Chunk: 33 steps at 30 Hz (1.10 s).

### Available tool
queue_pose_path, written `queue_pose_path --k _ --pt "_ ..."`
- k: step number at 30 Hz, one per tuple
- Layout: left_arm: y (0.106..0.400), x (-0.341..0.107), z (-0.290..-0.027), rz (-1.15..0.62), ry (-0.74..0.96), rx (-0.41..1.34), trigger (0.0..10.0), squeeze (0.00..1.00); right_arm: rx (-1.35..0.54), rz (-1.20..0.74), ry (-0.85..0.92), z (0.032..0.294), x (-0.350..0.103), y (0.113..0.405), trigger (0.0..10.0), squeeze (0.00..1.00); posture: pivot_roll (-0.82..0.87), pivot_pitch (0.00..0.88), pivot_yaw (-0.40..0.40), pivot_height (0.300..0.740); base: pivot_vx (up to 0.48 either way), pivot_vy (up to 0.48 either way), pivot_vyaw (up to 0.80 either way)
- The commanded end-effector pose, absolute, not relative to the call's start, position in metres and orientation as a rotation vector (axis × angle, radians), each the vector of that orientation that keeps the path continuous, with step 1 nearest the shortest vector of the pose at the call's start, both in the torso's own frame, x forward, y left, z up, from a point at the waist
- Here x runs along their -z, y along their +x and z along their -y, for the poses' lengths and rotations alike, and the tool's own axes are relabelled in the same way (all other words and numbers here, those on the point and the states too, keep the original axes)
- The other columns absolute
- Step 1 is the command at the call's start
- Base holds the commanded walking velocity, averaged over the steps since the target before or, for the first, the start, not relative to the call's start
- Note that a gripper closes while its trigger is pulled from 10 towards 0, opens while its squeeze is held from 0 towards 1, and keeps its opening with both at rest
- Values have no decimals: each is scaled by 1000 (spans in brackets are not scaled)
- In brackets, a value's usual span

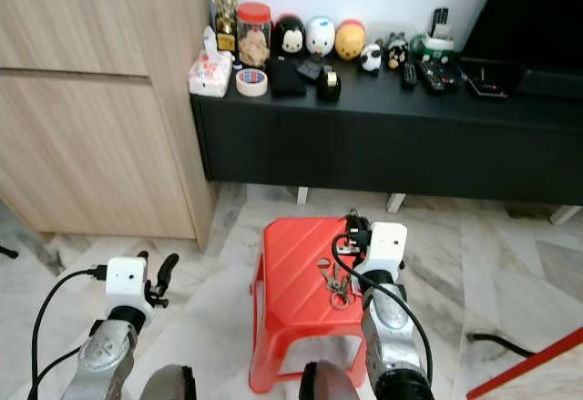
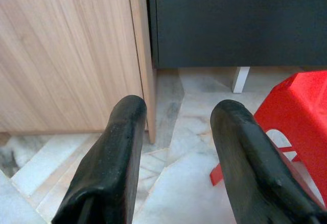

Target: Hang keys on a hook

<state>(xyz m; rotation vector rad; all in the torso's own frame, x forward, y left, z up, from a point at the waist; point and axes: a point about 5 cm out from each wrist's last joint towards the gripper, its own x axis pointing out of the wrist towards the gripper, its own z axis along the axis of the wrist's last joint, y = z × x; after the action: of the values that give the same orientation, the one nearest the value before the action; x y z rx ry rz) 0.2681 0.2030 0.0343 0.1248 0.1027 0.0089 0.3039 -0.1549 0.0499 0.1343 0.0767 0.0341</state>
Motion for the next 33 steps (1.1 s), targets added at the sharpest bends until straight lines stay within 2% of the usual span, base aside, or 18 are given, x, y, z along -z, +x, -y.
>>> queue_pose_path --k 1,9,15,21,28,31,33 --pt "273 -37 -201 -88 144 14 10000 0 -15 -59 145 157 -55 306 10000 0 46 0 -105 669 0 0 0" --pt "271 -20 -203 -169 152 12 10000 0 -11 -68 158 155 -53 305 10000 0 55 0 -103 713 0 0 0" --pt "259 0 -214 -287 220 -7 10000 0 -12 -84 167 154 -50 303 10000 0 49 0 -102 740 0 0 0" --pt "240 24 -224 -455 214 -40 10000 0 -3 -87 169 157 -47 299 10000 0 50 0 -98 740 0 0 0" --pt "200 56 -239 -683 223 -104 10000 0 20 -97 188 158 -43 295 10000 0 40 0 -90 740 0 0 0" --pt "179 67 -243 -760 187 -141 10000 0 27 -101 191 159 -42 292 10000 0 40 0 -92 740 0 0 0" --pt "175 69 -244 -770 183 -142 10000 0 28 -101 192 159 -41 292 10000 0 39 0 -92 740 0 0 0"
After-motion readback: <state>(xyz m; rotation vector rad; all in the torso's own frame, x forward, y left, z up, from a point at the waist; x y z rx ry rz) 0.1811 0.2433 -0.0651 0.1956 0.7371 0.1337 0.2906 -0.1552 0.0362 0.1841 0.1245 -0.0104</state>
